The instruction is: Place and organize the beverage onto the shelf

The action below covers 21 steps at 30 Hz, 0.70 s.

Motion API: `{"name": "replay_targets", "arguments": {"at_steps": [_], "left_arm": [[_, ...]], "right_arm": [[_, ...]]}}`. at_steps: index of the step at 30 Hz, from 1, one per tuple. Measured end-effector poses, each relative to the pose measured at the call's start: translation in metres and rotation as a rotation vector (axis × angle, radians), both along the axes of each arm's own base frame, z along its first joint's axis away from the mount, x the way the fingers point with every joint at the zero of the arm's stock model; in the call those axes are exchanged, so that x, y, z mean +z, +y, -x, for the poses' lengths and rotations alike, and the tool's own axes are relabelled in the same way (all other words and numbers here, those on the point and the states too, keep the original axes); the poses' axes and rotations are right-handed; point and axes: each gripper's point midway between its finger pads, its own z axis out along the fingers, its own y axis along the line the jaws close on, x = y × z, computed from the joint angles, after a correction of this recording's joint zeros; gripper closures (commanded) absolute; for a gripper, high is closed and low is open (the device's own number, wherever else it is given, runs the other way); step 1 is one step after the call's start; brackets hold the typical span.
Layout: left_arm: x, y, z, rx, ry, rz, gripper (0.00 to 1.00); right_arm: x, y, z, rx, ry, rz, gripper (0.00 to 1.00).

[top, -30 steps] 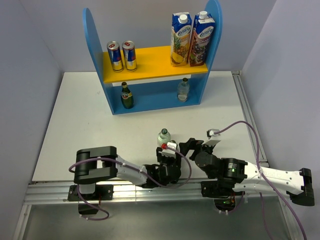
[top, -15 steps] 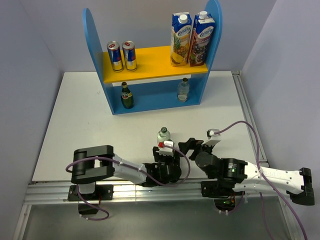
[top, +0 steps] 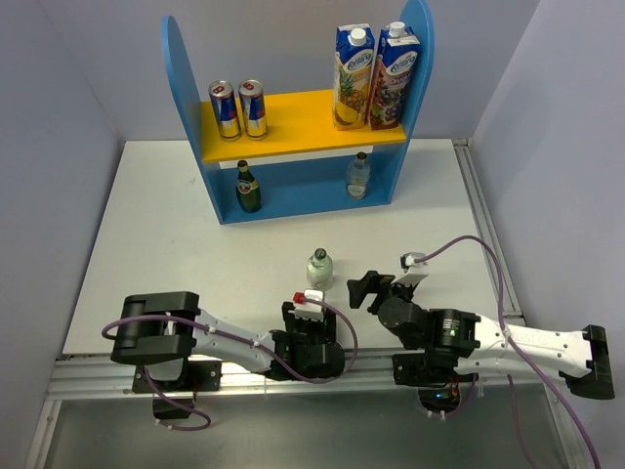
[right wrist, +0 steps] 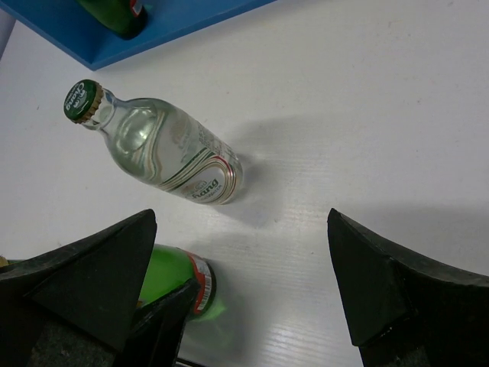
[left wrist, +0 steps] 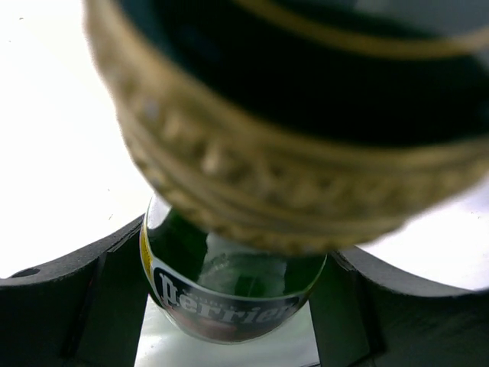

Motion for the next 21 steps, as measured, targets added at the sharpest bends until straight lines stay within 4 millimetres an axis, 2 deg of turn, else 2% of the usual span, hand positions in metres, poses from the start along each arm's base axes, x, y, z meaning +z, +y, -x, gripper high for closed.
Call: {"name": "replay_targets", "arguments": {"at_steps": [13, 21], "left_arm": [[0.000, 0.003, 0.007, -0.007, 0.001, -0.001, 1.00], [0.012, 0.018, 0.016, -0.010, 0.025, 0.044, 1.00]], "right_arm": [[-0.004, 0.001, 0.001, 0.008, 0.005, 0.021, 0.00], [0.000, 0.008, 0.007, 0.058, -0.012, 0.031, 0.00]]}}
